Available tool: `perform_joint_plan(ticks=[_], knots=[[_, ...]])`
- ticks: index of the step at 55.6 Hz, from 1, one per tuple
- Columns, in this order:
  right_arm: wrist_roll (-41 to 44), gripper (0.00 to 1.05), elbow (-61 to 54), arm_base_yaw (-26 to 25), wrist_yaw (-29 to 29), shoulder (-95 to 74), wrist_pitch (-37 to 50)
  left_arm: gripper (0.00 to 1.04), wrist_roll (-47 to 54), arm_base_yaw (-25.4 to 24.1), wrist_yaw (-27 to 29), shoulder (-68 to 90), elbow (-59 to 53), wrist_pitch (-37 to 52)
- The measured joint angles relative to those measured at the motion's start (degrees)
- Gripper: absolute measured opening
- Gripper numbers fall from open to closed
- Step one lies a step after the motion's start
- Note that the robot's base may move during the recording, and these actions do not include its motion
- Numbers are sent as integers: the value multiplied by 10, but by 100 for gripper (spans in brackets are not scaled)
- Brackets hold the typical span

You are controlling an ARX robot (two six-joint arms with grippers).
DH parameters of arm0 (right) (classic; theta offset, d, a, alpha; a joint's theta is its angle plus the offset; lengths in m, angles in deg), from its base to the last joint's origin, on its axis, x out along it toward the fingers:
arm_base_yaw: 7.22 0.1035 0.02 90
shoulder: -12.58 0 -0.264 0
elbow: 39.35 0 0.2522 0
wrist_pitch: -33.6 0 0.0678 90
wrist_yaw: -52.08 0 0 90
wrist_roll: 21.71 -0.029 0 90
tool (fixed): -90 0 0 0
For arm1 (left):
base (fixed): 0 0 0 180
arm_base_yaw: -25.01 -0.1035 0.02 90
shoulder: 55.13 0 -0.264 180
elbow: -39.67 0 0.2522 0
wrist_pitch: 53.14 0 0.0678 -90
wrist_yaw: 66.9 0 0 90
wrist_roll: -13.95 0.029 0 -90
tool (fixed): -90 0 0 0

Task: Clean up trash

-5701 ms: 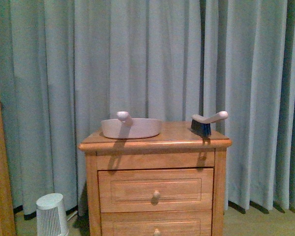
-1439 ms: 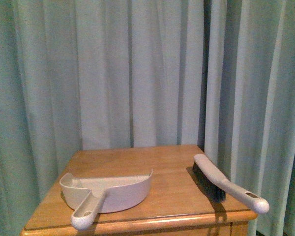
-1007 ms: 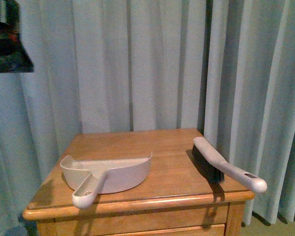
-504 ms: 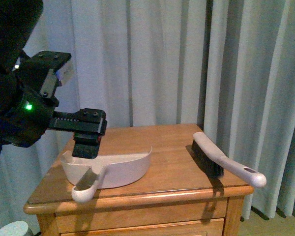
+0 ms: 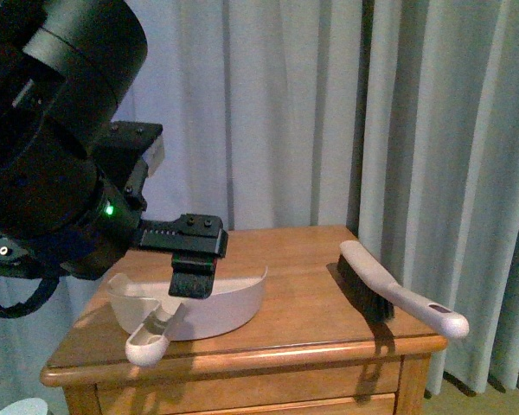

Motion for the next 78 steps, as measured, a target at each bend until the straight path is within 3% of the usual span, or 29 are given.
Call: perform_joint_plan(ticks=[76, 78], knots=[[0, 97, 0, 0, 0, 0, 0, 97, -21, 23, -2, 66, -35, 66], [0, 97, 0, 0, 0, 0, 0, 93, -21, 23, 1, 66, -35, 66]])
